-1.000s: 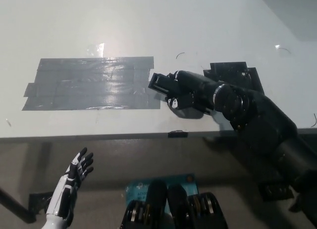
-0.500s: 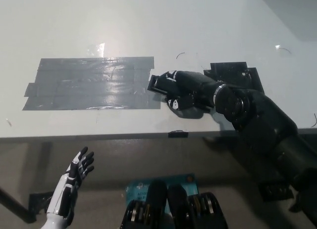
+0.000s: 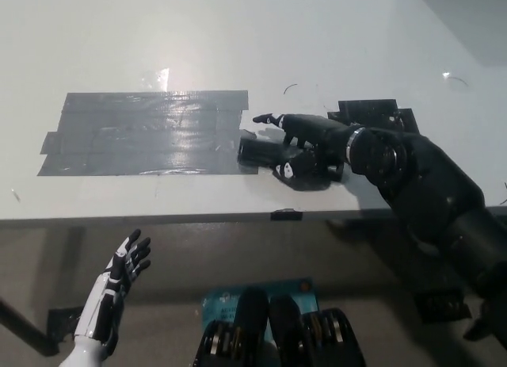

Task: A person hands a stapler to the robot and the robot grabs it with its right hand and places it on the desk infront of it

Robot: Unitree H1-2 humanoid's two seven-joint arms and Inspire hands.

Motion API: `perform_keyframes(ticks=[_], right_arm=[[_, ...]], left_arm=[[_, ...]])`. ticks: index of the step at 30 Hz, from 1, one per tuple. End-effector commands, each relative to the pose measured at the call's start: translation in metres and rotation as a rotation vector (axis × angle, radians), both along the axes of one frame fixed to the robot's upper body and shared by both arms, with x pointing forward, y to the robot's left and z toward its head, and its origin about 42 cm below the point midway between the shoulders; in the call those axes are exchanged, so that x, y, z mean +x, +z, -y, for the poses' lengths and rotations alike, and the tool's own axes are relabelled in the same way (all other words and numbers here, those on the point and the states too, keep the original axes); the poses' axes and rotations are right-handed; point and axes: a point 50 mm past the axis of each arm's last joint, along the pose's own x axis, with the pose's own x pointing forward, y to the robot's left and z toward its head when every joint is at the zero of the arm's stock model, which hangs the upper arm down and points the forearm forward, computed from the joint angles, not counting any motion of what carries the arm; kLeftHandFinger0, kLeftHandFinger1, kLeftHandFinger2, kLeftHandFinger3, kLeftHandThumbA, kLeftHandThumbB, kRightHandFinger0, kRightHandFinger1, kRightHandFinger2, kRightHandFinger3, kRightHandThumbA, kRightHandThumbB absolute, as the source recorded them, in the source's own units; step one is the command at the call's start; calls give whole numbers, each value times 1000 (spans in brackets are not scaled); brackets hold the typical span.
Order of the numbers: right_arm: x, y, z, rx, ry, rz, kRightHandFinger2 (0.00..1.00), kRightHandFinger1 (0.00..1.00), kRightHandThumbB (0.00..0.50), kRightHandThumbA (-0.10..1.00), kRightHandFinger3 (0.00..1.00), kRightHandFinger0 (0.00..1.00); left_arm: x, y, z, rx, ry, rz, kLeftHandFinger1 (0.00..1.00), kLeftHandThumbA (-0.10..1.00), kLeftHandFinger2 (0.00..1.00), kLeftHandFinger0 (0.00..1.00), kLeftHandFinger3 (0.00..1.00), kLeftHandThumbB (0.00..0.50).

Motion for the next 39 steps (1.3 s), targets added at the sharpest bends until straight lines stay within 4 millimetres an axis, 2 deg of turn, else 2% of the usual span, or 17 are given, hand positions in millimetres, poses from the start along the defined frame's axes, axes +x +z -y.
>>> perform_keyframes(ticks=[1,3,8,13,18,19,21,22,23,25,26,27,29,30,35,39], right_arm=[[5,10,15,-69,-18,-80,1000,1000,500,617,1000,1000],[5,12,17,-72,-18,-95,1000,1000,500,630,1000,1000],[6,22,23,-68,-4,-111,1000,1000,500,749,1000,1000],[6,48,25,49,5,-88,1000,1000,500,854,1000,1000],[0,102,26,168,38,29,1000,1000,500,859,1000,1000],[-2,123,28,194,36,65,1000,1000,500,936,1000,1000],[-8,153,31,266,47,136,1000,1000,500,943,1000,1000],[-10,161,32,292,51,155,1000,1000,500,943,1000,1000],[-14,177,35,362,71,211,1000,1000,500,900,1000,1000],[-25,208,44,388,93,317,1000,1000,500,989,1000,1000],[-30,220,47,383,85,350,1000,1000,500,993,1000,1000],[-39,240,55,478,80,344,1000,1000,500,876,1000,1000],[-55,269,70,558,83,396,1000,1000,500,949,1000,1000],[-68,284,81,586,83,444,1000,1000,500,930,1000,1000],[-110,301,111,730,103,503,1000,1000,498,797,1000,1000],[-148,306,132,780,133,589,1000,1000,500,890,1000,1000]], left_arm=[[4,12,-3,15,-22,49,1000,1000,1000,1000,1000,500],[4,12,-3,20,-21,50,1000,1000,1000,1000,1000,500],[6,13,-2,14,-25,61,1000,1000,1000,1000,1000,500],[7,14,-3,13,-27,61,1000,1000,1000,1000,1000,500],[8,14,-2,8,-23,63,1000,1000,1000,1000,1000,500],[9,15,-2,8,-23,65,1000,1000,1000,1000,1000,500],[10,16,-1,12,-23,62,1000,1000,1000,1000,1000,500],[11,16,-1,13,-24,62,1000,1000,1000,1000,1000,500],[11,16,-2,16,-25,64,1000,1000,1000,1000,1000,500],[12,17,-1,16,-27,67,1000,1000,1000,1000,1000,500],[13,17,-1,16,-27,68,1000,1000,1000,1000,1000,500],[13,17,-2,11,-28,68,1000,1000,1000,1000,1000,500],[15,18,-2,14,-30,73,1000,1000,1000,1000,1000,500],[15,18,-3,19,-27,75,1000,1000,1000,1000,1000,500],[20,21,-1,17,-30,81,1000,1000,1000,1000,1000,500],[34,29,-2,12,-30,109,1000,1000,1000,1000,1000,500]])
